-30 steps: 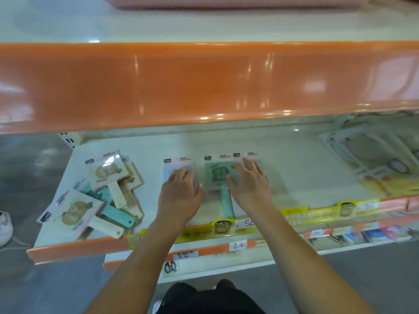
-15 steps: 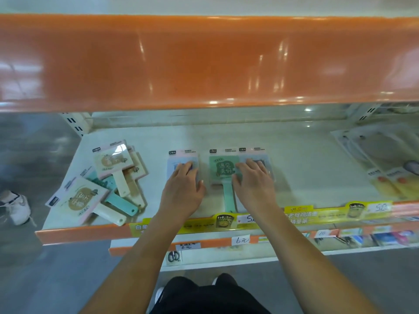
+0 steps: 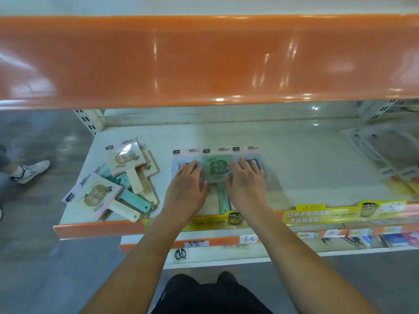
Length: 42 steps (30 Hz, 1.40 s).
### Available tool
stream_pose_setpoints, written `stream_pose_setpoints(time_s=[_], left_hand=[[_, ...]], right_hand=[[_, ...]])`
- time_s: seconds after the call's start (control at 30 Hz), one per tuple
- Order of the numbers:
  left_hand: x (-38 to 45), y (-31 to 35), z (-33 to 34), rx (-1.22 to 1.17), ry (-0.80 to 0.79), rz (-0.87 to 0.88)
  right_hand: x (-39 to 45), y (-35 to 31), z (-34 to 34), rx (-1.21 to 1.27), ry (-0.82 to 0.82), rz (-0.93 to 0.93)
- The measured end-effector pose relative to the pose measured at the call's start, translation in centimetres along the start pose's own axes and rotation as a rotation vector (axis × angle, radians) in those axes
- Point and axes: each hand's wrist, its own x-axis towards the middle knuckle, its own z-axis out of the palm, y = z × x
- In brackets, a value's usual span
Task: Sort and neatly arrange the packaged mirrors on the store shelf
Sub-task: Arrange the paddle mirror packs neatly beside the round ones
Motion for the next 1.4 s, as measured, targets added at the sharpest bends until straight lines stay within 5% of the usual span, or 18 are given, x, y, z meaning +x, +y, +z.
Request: stream_pose_setpoints(time_s=[0.77, 1.13, 1.4], left_hand=[[0.6, -1.4, -2.1, -0.04, -0.007, 0.009], [-4.9, -8.5, -6.7, -0.003, 0.33, -0.102], [-7.6, -13.7, -8.5, 0.042, 0.359, -0.284]], right_hand=[[1.2, -2.0, -4.0, 0.018, -0.099, 0.111], [0.9, -12.4, -2.2, 0.259, -0.048, -0.234], [0.7, -19.2, 0.7, 0.184, -0.088, -0.413]])
